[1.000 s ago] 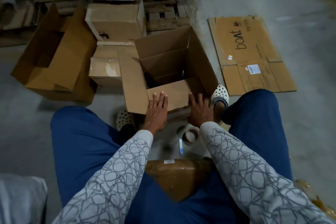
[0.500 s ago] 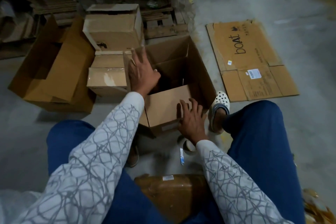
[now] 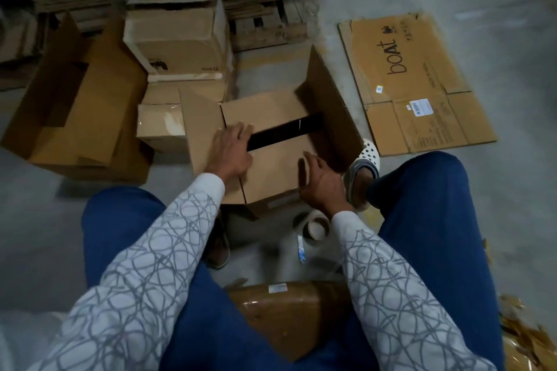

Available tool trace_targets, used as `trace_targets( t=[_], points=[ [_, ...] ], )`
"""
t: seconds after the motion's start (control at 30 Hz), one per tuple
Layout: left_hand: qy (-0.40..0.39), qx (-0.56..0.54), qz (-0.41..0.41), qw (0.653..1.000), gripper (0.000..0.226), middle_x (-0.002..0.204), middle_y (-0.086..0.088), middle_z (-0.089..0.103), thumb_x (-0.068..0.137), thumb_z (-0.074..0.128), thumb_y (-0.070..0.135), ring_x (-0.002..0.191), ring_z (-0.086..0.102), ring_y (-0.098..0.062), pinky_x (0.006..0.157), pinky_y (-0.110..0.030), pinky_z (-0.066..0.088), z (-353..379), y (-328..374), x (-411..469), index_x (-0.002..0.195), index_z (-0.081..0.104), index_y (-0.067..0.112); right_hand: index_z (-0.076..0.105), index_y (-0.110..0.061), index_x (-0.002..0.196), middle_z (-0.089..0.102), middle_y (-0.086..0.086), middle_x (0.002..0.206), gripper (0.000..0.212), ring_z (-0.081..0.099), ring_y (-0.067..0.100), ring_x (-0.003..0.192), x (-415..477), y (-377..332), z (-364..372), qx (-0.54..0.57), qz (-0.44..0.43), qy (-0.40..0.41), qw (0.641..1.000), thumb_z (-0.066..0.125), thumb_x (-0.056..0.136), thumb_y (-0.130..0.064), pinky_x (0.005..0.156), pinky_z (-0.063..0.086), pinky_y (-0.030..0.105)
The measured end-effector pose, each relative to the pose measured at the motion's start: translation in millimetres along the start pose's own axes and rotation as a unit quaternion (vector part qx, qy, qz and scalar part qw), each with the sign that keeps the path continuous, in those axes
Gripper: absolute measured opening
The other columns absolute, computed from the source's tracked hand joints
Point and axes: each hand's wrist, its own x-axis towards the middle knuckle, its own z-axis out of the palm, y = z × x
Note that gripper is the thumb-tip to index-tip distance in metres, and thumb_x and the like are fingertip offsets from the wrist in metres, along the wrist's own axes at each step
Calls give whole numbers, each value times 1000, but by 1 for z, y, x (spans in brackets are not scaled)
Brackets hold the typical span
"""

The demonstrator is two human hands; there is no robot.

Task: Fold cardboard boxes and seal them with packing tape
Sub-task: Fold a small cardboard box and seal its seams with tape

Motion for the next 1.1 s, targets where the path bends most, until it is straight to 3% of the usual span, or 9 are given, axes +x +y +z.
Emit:
trace_targets(
  t=[0.2,0.3,0.4,0.47,0.53,0.67,0.73,0.87,1.1],
  points=[
    [-86,163,-3,983,69,170,-9,-4,106,19,53,156,4,-35,124,-57,0,20,20,-11,163,1,17,47,-22,147,18,5,167,62,28,27,150,-7,10,1,25,-1,-65,998,71,90,-25,117,29,35],
    [-102,174,-12,979,69,170,-9,-4,107,17,53,156,4,-35,124,-58,-1,16,21,-10,163,0,17,65,-21,131,48,10,149,41,43,28,140,-17,6,1,51,-49,-45,997,69,90,-24,111,37,33],
    [-82,161,-11,983,70,170,-9,7,106,26,50,154,13,-34,124,-54,7,6,28,-23,162,8,14,67,-18,120,61,10,119,32,57,30,109,-28,-7,-11,66,-86,221,969,61,88,-18,92,50,45],
    [-28,166,-7,986,72,166,-10,25,102,41,50,151,22,-32,123,-53,11,-5,38,-45,160,20,12,59,-18,124,51,13,122,40,44,29,114,-35,-18,-29,54,-34,402,913,61,83,-17,98,40,44],
    [33,161,-33,986,74,161,-13,34,94,54,47,151,24,-33,124,-56,7,-18,47,-74,156,31,13,52,-18,129,43,14,131,51,34,26,123,-34,-18,-43,101,42,452,885,66,81,-20,104,28,40],
    [192,50,-143,970,88,167,-19,17,83,68,34,155,9,-38,121,-56,-14,-31,58,-117,158,26,14,48,-13,138,46,13,136,63,41,28,126,-27,3,-39,234,94,425,869,71,79,-16,109,36,45],
    [270,-105,-217,932,96,167,-17,16,85,70,31,153,15,-37,122,-51,0,-29,59,-131,161,14,14,53,-13,134,56,10,127,53,51,26,118,-27,8,-31,271,85,411,866,69,83,-12,101,46,49],
    [229,-433,-268,829,84,161,-13,34,95,65,16,146,36,-33,117,-43,31,-14,60,-140,163,15,21,68,-15,117,68,5,107,27,62,25,98,-28,8,-17,259,15,389,884,62,91,-14,87,53,47],
    [191,-391,-122,892,88,150,-14,51,92,59,1,133,52,-32,111,-48,45,19,66,-120,161,15,32,77,-15,110,74,7,98,23,65,28,88,-31,24,-20,177,-61,334,924,72,88,-14,76,52,38]
  ],
)
